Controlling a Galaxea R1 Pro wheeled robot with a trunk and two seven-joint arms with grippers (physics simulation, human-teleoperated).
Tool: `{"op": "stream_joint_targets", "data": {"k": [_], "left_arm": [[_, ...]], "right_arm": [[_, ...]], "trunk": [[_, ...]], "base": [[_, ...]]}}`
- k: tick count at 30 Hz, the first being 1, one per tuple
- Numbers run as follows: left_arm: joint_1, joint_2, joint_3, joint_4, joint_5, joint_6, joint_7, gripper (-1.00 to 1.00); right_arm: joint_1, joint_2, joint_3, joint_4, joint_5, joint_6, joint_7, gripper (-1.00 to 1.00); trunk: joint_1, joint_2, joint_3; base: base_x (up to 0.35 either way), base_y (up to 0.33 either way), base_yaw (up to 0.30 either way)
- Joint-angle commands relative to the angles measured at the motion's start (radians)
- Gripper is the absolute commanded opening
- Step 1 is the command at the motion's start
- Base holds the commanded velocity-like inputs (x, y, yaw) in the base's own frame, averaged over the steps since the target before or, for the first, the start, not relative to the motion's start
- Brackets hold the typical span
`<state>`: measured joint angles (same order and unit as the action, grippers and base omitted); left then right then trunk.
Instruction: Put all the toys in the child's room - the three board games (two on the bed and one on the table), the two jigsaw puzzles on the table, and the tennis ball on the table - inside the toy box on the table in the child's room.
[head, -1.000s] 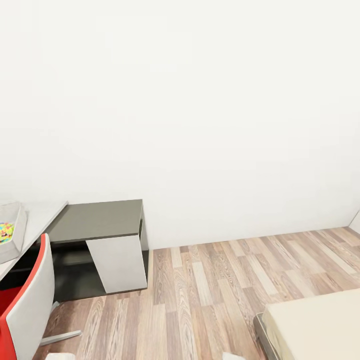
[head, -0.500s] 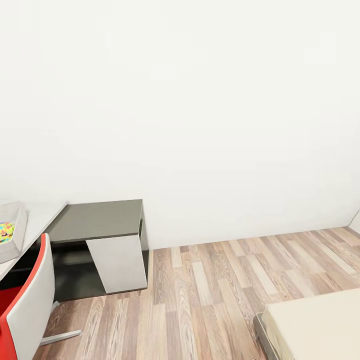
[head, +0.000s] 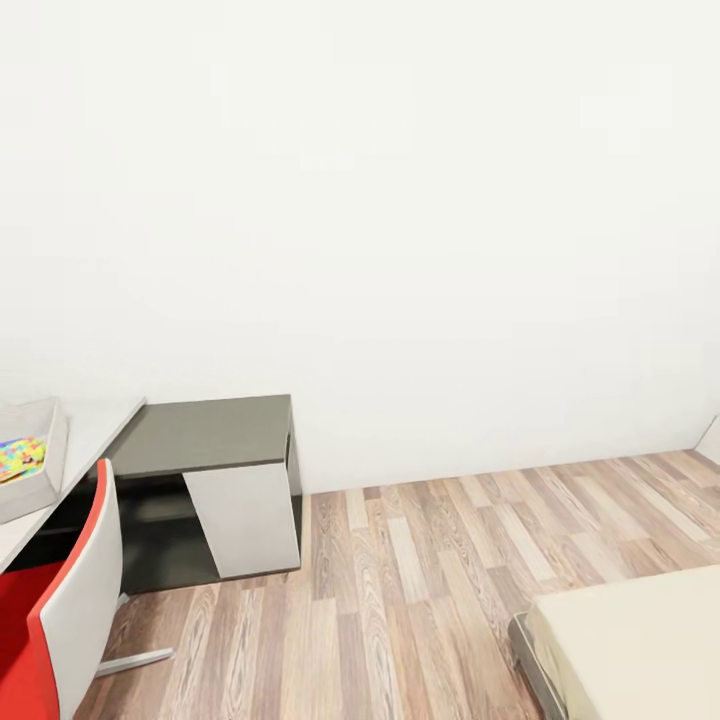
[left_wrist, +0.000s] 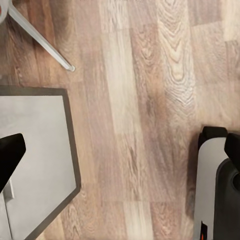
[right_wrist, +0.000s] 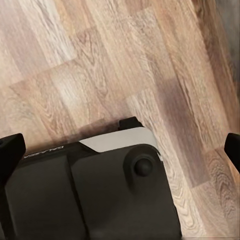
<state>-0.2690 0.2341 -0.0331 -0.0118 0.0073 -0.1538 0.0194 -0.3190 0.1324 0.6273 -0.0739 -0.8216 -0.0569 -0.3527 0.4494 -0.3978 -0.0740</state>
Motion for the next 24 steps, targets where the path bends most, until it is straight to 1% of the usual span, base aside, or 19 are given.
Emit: {"op": "stream_joint_targets", "data": {"k": [1,9,15,17,20,24], "left_arm": [[0.001,0.0,-0.004,0.001,0.001,-0.008,0.002,1.0],[0.005,-0.004,-0.004,0.001,0.0,-0.014,0.002,1.0],[0.005,-0.009,-0.004,0.001,-0.002,-0.016,0.002,1.0],[0.005,-0.015,-0.004,0.001,-0.002,-0.015,0.002,1.0],[0.005,-0.031,-0.004,0.001,-0.003,-0.015,0.002,1.0],[0.005,-0.039,-0.004,0.001,-0.003,-0.015,0.002,1.0]], "right_arm": [[-0.001,0.001,0.008,0.005,-0.01,-0.004,-0.003,1.0],[0.0,0.004,0.008,0.012,-0.008,0.001,-0.003,1.0],[0.0,0.001,0.008,0.015,-0.008,0.003,-0.003,1.0],[0.0,0.002,0.008,0.02,-0.008,0.003,-0.003,1.0],[0.0,0.001,0.008,0.025,-0.007,0.003,-0.003,1.0],[0.0,-0.002,0.008,0.035,-0.007,0.003,-0.003,1.0]], "trunk": [[0.001,-0.002,-0.003],[0.001,-0.002,-0.015],[0.001,-0.002,-0.024],[0.001,-0.002,-0.028],[0.001,-0.002,-0.033],[0.001,-0.002,-0.039]], "base": [[-0.007,0.005,0.0],[-0.002,0.001,0.0],[0.0,0.0,0.0],[0.0,0.0,0.0],[0.0,0.0,0.0],[0.0,0.0,0.0]]}}
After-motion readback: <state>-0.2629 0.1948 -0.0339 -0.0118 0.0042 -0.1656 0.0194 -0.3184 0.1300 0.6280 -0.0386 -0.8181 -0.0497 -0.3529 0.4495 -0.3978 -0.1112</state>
